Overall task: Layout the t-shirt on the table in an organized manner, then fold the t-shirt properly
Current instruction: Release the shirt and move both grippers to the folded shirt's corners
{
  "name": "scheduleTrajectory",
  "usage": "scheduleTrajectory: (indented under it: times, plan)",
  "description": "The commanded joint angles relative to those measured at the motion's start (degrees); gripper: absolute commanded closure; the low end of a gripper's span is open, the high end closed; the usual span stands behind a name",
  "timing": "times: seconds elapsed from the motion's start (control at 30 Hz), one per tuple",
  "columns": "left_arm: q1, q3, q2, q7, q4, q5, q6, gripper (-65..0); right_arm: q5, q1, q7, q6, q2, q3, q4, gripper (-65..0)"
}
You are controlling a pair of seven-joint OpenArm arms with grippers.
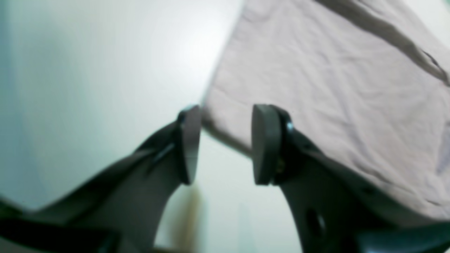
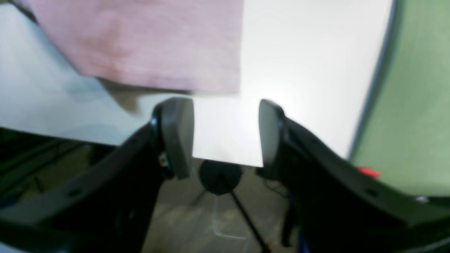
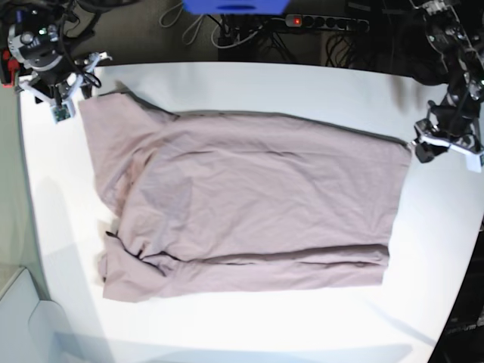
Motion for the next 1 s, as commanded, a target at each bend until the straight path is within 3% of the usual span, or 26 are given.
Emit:
scheduleTrajectory:
  times: [0.0, 0.17, 0.37, 0.47, 0.97]
  plan:
    - [0.3, -0.8, -0.6, -0.7, 0.8, -0.7, -0.2, -24.1, 0.7, -0.2, 1.3, -0.2, -0.3, -1.1, 0.8, -31.5]
    - [1.1, -1.6, -0.8, -0.6, -2.0, -0.6, -0.2, -24.2, 0.7, -0.3, 1.3, -0.2, -1.6, -6.5, 0.5, -32.5]
    - [2.2, -1.3, -0.7, -0.9, -2.8, 3.8, -0.2, -24.6, 0.7, -0.2, 1.3, -0.2, -4.4, -6.9, 0.7, -32.5]
    - [2.0, -1.2, -0.3, -1.1, -3.0, 6.3, -0.2, -27.8, 0.7, 0.0, 1.3, -0.2, -5.0, -6.9, 0.5, -32.6]
    - [1.9, -1.3, -0.3, -1.2, -4.0, 6.5, -0.3, -28.2, 0.7, 2.0, 1.3, -0.2, -5.0, -7.1, -2.4, -32.6]
